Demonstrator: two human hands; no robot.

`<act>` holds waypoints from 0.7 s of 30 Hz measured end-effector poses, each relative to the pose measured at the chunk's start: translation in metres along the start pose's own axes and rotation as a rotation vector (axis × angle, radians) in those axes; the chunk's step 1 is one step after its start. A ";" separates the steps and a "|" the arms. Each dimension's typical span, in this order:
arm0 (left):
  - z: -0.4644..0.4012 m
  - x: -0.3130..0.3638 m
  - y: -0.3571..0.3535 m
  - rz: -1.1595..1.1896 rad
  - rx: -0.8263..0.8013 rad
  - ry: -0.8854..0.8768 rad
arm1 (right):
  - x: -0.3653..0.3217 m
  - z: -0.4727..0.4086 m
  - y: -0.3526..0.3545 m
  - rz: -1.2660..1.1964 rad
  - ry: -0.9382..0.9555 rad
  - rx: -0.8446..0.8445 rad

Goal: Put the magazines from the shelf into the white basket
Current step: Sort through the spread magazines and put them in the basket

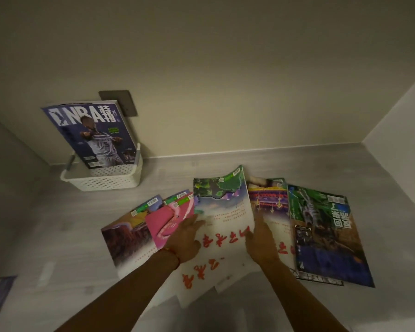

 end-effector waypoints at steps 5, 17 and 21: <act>0.014 0.029 0.077 0.116 0.489 -0.249 | -0.052 -0.015 0.066 0.036 0.360 -0.011; 0.019 -0.029 0.172 0.487 0.203 -0.312 | -0.224 -0.077 0.083 0.086 0.791 -0.052; 0.026 -0.088 0.186 1.012 0.169 -0.109 | -0.202 -0.081 0.036 -0.249 0.410 0.344</act>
Point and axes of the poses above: each hand's wrist, its own z-axis away from the middle knuckle, its own y-axis out of the back of the hand, x = y × z, the point moved 1 cm from there along -z, towards the middle knuckle, and after that the axes turned 12 degrees about y, right-handed, at the moved point
